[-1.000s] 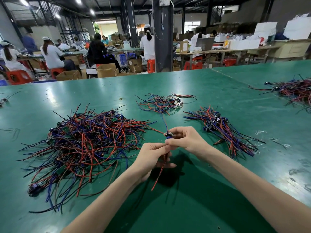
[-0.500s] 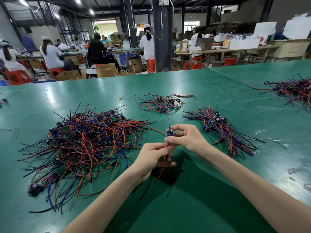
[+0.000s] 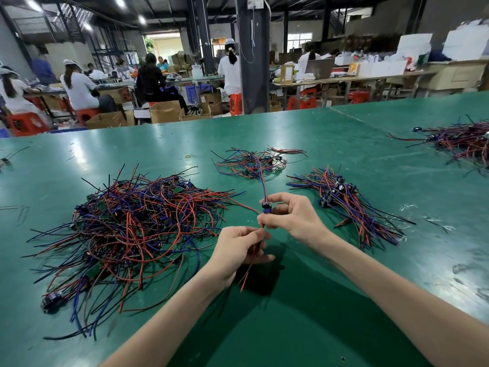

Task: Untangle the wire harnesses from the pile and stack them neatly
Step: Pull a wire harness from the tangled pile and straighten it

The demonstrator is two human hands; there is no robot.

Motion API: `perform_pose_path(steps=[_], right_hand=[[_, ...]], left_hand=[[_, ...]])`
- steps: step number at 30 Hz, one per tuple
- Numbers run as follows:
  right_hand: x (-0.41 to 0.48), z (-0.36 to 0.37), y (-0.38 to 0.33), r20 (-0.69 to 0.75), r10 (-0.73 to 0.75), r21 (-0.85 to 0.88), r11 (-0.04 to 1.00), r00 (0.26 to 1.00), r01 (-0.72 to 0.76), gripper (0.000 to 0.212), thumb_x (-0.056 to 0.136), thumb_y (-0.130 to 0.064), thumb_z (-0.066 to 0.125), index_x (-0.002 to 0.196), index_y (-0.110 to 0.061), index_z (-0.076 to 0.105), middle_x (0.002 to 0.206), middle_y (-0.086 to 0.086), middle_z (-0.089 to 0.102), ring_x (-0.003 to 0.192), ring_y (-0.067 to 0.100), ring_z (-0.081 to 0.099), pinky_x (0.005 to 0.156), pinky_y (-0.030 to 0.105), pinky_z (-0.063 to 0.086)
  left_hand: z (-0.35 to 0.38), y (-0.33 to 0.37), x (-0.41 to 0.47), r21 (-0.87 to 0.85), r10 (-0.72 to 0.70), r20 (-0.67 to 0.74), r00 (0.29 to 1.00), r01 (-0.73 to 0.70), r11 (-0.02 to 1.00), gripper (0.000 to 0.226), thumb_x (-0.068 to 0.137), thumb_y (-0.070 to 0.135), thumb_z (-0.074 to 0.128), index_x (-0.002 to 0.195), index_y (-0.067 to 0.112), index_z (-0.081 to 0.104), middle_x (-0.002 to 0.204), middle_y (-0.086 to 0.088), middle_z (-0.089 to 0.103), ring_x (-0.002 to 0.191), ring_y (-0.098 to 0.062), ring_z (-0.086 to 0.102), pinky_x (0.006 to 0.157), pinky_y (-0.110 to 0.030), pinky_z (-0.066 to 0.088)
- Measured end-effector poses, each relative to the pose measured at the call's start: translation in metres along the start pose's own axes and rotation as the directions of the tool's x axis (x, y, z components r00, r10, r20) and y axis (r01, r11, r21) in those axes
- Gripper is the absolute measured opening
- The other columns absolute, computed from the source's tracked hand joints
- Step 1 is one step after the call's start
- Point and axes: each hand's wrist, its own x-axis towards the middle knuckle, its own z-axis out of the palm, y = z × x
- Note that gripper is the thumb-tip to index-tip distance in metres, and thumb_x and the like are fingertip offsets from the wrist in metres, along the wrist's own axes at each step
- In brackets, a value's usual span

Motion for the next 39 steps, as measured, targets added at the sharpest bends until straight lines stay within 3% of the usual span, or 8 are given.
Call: perform_pose_path(steps=[6,16,22,29,35,39], right_hand=[[0.006,0.002,0.000,-0.121,0.091,0.166,0.984,0.988,-0.070,0.025,0.073,0.007,0.074,0.093,-0.004,0.063,0.058,0.000,0.068,0.045,0.008,0.056,0.052,0.017,0.049],[0.013,-0.015,-0.002,-0.115,0.235,0.334,0.924,0.965,-0.185,0.011,0.078,0.005,0.068,0.079,-0.006,0.063,0.059,0.004,0.068,0.042,0.006,0.050,0.049,0.015,0.047],[0.013,-0.015,-0.008,-0.138,0.179,0.424,0.899,0.974,-0.106,0.012,0.078,0.005,0.068,0.084,-0.004,0.064,0.062,0.009,0.069,0.044,0.008,0.051,0.049,0.017,0.046],[0.010,-0.014,-0.015,-0.145,0.104,0.420,0.907,0.984,-0.034,0.017,0.077,0.005,0.069,0.092,-0.001,0.063,0.065,0.010,0.069,0.046,0.009,0.053,0.050,0.017,0.047],[0.019,-0.026,-0.012,-0.239,0.172,0.423,0.904,0.956,-0.058,0.011,0.079,0.006,0.067,0.080,-0.005,0.064,0.059,0.005,0.068,0.042,0.007,0.049,0.047,0.016,0.044],[0.021,-0.028,-0.009,-0.242,0.195,0.402,0.912,0.951,-0.084,0.012,0.078,0.006,0.068,0.078,-0.005,0.064,0.057,0.003,0.068,0.040,0.006,0.049,0.046,0.016,0.044]], left_hand=[[0.005,0.003,-0.001,-0.078,0.096,0.075,0.993,-0.090,0.993,0.013,0.090,0.001,0.056,0.088,-0.007,0.067,0.061,-0.006,0.050,0.053,-0.009,0.050,0.064,-0.030,0.058],[0.007,0.004,-0.007,0.049,0.194,0.130,0.972,-0.202,0.978,0.018,0.092,-0.002,0.053,0.091,0.001,0.070,0.064,-0.002,0.057,0.056,-0.012,0.057,0.067,-0.027,0.058],[0.005,0.005,-0.006,0.003,0.060,0.054,0.997,-0.060,0.998,0.021,0.091,0.005,0.058,0.077,-0.001,0.072,0.057,-0.004,0.053,0.043,-0.009,0.048,0.059,-0.030,0.057],[0.001,0.006,-0.003,0.078,-0.034,0.005,0.999,0.034,0.996,0.028,0.090,0.018,0.063,0.068,0.000,0.066,0.047,0.003,0.045,0.039,-0.005,0.041,0.049,-0.027,0.054],[0.007,0.005,-0.010,-0.039,0.145,0.193,0.970,-0.141,0.989,0.020,0.092,-0.006,0.049,0.094,0.000,0.068,0.067,-0.004,0.059,0.059,-0.011,0.058,0.069,-0.029,0.057],[0.006,0.014,-0.011,-0.021,0.204,0.192,0.960,-0.204,0.979,0.019,0.093,0.000,0.050,0.091,0.000,0.069,0.063,-0.001,0.057,0.053,-0.008,0.053,0.067,-0.028,0.057]])
